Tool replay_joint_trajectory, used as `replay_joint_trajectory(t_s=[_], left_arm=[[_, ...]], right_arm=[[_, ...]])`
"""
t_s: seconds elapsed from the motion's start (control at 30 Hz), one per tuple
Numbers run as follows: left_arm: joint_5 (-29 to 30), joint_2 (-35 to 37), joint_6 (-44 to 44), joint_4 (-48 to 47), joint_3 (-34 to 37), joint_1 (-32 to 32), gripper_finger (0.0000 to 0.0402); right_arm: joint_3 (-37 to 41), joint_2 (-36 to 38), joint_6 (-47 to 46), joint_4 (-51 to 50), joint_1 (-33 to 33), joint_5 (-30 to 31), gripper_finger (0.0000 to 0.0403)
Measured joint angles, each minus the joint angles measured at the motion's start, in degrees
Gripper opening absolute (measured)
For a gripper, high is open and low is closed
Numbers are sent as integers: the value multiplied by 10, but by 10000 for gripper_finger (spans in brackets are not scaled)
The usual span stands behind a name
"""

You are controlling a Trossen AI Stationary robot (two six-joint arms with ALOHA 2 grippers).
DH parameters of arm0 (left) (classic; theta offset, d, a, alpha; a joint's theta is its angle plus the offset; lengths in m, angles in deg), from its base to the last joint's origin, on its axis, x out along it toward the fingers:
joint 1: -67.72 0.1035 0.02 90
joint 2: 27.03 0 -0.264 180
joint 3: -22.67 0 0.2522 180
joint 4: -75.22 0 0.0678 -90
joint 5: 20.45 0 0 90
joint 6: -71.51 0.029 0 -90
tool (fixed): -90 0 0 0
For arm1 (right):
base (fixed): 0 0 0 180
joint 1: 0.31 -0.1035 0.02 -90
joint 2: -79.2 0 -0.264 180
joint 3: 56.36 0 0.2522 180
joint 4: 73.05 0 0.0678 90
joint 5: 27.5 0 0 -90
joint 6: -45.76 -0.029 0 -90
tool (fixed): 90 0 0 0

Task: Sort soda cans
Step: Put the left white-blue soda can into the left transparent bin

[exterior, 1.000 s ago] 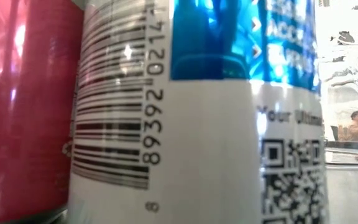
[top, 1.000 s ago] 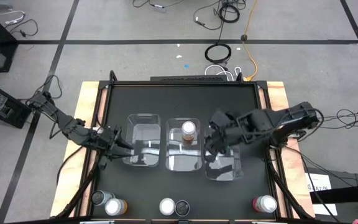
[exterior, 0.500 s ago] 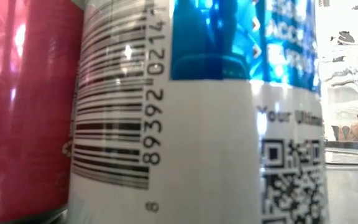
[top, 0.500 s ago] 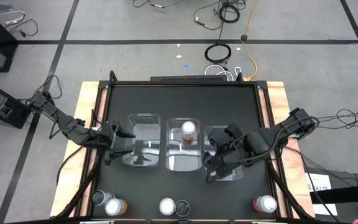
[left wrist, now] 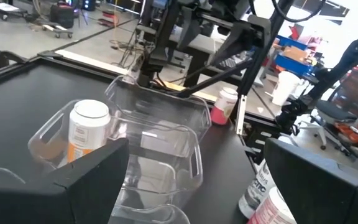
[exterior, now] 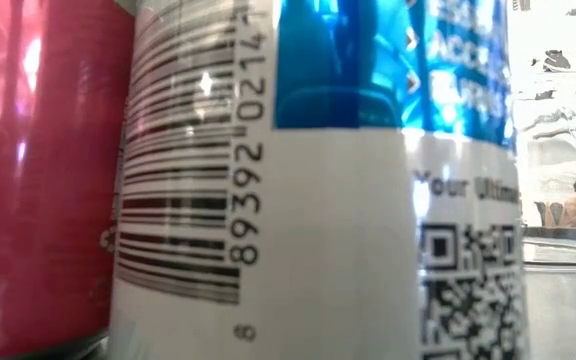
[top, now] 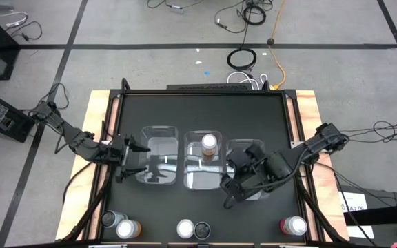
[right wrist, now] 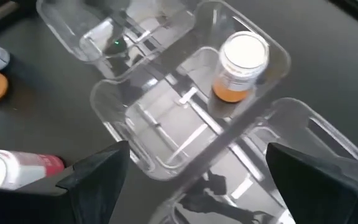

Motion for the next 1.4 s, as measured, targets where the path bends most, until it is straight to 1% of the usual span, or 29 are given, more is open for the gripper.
replay_joint_trajectory(t_s=[0.2,0.33,0.4,0.47,0.57,0.67,0.77,0.9,0.97,1.1,1.17,1.23,1.3,1.4], left_arm=[[0,0,0,1,0,0,380],[-1,0,0,1,0,0,380],[-2,0,0,2,0,0,380],[-3,0,0,5,0,0,380],[-3,0,0,18,0,0,380],[-2,0,2,36,-2,0,380],[10,-4,4,-5,-28,0,380],[32,-31,4,-113,-92,0,380],[38,-53,4,-151,-127,0,380],[41,-98,4,-207,-194,0,380],[39,-122,2,-229,-223,0,380],[23,-147,1,-249,-249,0,380],[14,-173,1,-260,-272,0,380],[12,-207,1,-261,-299,0,380]], right_arm=[[0,0,4,56,0,-16,370],[0,1,71,61,2,-21,370],[0,1,78,62,2,-27,370],[0,-2,92,56,-3,-19,370],[13,-8,115,49,-14,9,370],[41,-8,91,50,-26,35,370],[76,-8,52,63,-37,41,370],[117,-8,1,80,-56,70,370],[133,-5,-24,85,-68,96,370],[179,21,-50,120,-98,168,370],[215,44,-58,148,-112,184,370],[259,71,-52,197,-120,187,370],[313,102,-9,277,-124,187,370],[406,157,83,438,-124,186,370]])
